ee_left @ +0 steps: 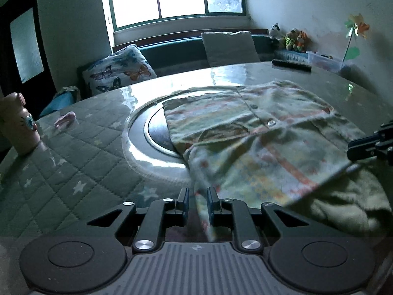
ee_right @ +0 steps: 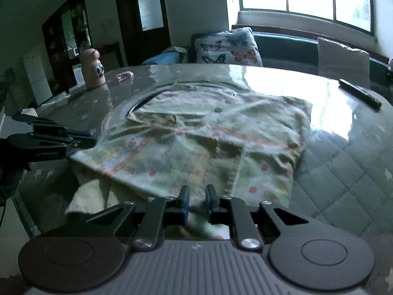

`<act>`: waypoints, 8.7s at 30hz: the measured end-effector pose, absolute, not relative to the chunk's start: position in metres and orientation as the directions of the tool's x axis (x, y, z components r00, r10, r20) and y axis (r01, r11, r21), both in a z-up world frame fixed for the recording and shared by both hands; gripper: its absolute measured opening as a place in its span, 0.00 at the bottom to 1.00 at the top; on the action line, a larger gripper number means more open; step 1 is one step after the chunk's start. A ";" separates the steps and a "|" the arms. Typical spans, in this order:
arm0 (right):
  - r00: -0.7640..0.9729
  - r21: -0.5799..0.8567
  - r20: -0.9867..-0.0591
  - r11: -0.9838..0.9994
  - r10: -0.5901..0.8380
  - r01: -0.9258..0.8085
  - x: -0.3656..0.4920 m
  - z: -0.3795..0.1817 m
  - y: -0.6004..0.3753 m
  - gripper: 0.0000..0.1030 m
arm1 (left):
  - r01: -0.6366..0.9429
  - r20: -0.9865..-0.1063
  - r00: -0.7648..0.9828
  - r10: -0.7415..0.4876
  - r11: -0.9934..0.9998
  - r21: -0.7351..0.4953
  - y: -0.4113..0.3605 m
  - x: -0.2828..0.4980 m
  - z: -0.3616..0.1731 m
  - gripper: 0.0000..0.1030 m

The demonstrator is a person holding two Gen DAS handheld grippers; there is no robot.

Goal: Fold clothes

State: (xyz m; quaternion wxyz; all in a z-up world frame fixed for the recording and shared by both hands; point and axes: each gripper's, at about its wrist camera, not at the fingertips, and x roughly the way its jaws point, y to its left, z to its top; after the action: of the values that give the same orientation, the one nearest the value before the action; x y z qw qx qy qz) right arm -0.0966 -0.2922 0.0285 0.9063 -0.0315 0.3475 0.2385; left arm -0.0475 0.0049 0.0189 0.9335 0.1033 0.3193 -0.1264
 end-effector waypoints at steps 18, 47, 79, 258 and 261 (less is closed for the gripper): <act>0.639 0.100 -0.652 0.881 0.409 -0.462 -0.109 0.032 -0.301 0.18 | 0.558 -0.542 0.778 -0.317 0.746 0.365 -0.041 -0.123 0.021 0.49; 0.688 -0.247 -0.588 0.715 0.426 -0.654 -0.146 0.033 -0.265 0.56 | 0.620 -0.506 0.716 -0.481 0.771 0.145 -0.072 -0.064 0.048 0.07; 0.630 0.083 -0.576 0.804 0.521 -0.588 -0.088 0.068 -0.284 0.09 | 0.515 -0.512 0.813 -0.277 0.751 0.413 -0.034 -0.077 0.006 0.09; 0.709 0.087 -0.567 0.886 0.420 -0.455 -0.136 0.033 -0.285 0.27 | 0.439 -0.563 0.750 -0.346 0.898 0.032 -0.052 -0.087 0.014 0.31; 0.731 0.080 -0.570 0.911 0.374 -0.404 -0.139 0.031 -0.299 0.27 | 0.438 -0.564 0.750 -0.345 0.899 0.032 -0.052 -0.087 0.014 0.32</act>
State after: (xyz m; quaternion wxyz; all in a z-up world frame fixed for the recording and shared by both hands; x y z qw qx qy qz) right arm -0.1385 -0.2992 0.0308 0.9301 -0.0246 0.3011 0.2090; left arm -0.0866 -0.0515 0.0140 0.9319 0.0812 0.2845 -0.2100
